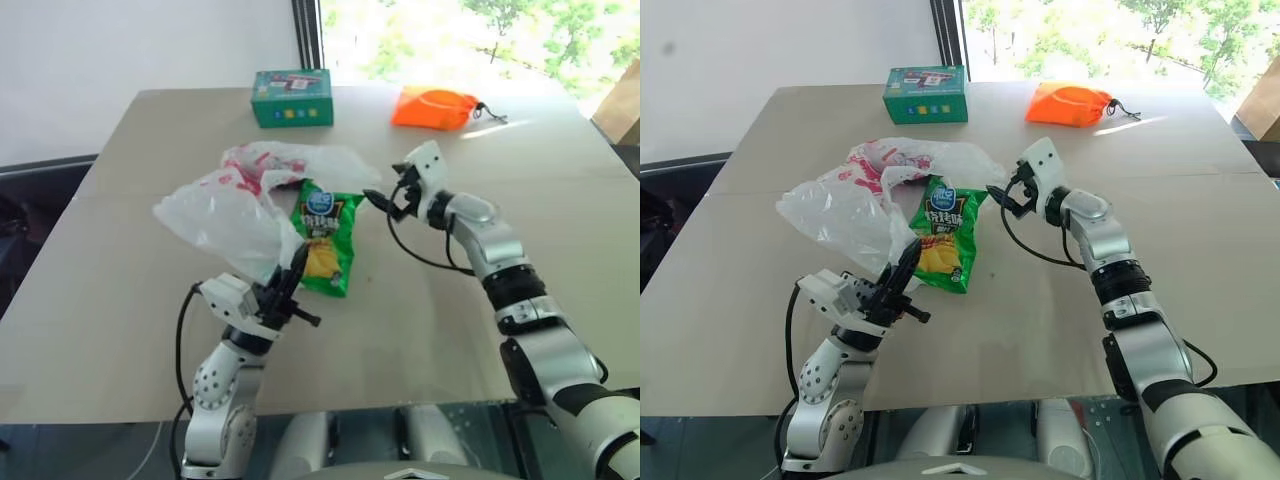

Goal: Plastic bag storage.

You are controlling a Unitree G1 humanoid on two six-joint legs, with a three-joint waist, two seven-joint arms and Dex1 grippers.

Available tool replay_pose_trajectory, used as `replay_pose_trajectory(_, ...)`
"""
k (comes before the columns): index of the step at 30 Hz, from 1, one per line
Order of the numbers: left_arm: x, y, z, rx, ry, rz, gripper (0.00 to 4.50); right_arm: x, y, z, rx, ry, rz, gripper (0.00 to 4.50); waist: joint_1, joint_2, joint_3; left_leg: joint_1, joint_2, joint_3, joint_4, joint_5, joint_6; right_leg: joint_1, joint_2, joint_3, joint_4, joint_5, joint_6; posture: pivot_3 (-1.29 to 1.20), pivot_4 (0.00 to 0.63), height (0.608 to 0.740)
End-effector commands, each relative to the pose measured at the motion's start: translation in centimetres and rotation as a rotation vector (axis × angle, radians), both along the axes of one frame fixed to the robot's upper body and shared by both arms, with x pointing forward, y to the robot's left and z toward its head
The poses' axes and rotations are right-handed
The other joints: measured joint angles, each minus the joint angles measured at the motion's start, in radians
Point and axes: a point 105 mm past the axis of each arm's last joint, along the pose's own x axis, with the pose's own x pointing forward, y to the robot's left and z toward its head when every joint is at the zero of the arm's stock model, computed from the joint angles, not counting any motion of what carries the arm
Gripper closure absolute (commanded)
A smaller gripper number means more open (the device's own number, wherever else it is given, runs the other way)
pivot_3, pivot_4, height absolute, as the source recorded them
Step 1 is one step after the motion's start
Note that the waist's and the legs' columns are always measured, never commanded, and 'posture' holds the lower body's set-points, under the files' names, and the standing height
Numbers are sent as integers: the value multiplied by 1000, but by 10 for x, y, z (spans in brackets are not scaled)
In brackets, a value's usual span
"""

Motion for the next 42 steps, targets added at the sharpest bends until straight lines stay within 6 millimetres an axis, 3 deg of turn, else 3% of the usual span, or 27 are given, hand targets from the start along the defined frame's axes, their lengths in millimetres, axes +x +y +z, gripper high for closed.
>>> replay_pose_trajectory(1, -1, 0, 8, 6, -33, -1, 4500, 4, -1, 23, 31, -74, -7, 1400, 0, 0, 0, 0, 0, 0, 0, 0, 0, 0, 0, 0, 0, 0, 0, 0, 150, 740)
replay_pose_trajectory(7, 1, 0, 9, 2, -40, -8, 4500, 6, -24, 18, 58, -37, -61, 4188, 0, 0, 0, 0, 0, 0, 0, 0, 1, 0, 0, 0, 0, 0, 0, 0, 150, 740)
replay_pose_trajectory(8, 1, -1, 10, 1, -42, -9, 4500, 6, -27, 18, 62, -36, -70, 4358, 1, 0, 0, 0, 0, 0, 0, 0, 1, 0, 0, 0, 0, 0, 0, 0, 150, 740)
replay_pose_trajectory(12, 13, 2, 33, -28, -105, -5, 4500, 12, -54, 20, 86, -24, -152, 4358, 8, 0, 0, 0, 0, 0, 0, -1, 1, 0, 0, 0, 0, 0, 0, 0, 150, 740)
replay_pose_trajectory(16, 29, 16, 74, -82, -208, 35, 4500, 17, -87, 39, 157, -41, -236, 4358, 12, 0, 0, 0, 0, 0, 0, 0, 0, 0, 0, -1, 1, 0, 0, 0, 150, 740)
replay_pose_trajectory(18, 33, 26, 94, -102, -259, 57, 4500, 17, -99, 53, 200, -52, -251, 4358, 13, -1, 0, 0, 0, 1, 0, 1, -2, 0, 0, 1, 0, 0, 0, 0, 150, 740)
replay_pose_trajectory(23, 47, 57, 161, -178, -416, 126, 4500, 13, -134, 111, 378, -143, -294, 4358, 16, -2, 4, -2, 0, 1, 2, 1, -2, -1, 1, 0, 1, 0, 0, 0, 150, 740)
replay_pose_trajectory(26, 50, 58, 178, -157, -449, 107, 4500, 6, -117, 118, 381, -133, -197, 4358, 13, -3, 3, -2, 0, 1, 2, 1, -2, -1, 1, 1, 0, 0, 0, 0, 150, 740)
replay_pose_trajectory(30, 55, 48, 154, -114, -373, 60, 4500, 5, -73, 80, 248, -51, -104, 4358, -7, -4, 3, -2, 0, 2, 1, 1, -2, -1, 1, 1, 0, 0, 0, 0, 150, 740)
replay_pose_trajectory(33, 54, 44, 133, -114, -310, 54, 4500, 2, -46, 60, 184, 3, -26, 3488, -7, -4, 3, -2, 1, 3, 1, 2, -3, -2, 1, 3, 1, 0, 0, 0, 150, 740)
replay_pose_trajectory(39, 44, 45, 122, -133, -287, 106, 4500, 6, -14, 47, 105, 12, 13, 742, -2, -4, 4, -2, 0, 2, 2, 2, -3, -3, 1, 2, 1, 0, 0, 0, 150, 740)
replay_pose_trajectory(42, 40, 44, 120, -131, -280, 116, 4500, 5, -3, 49, 132, 22, 67, 742, 0, -4, 4, -2, 0, 2, 3, 2, -3, -3, 1, 2, 2, 0, 0, 0, 150, 740)
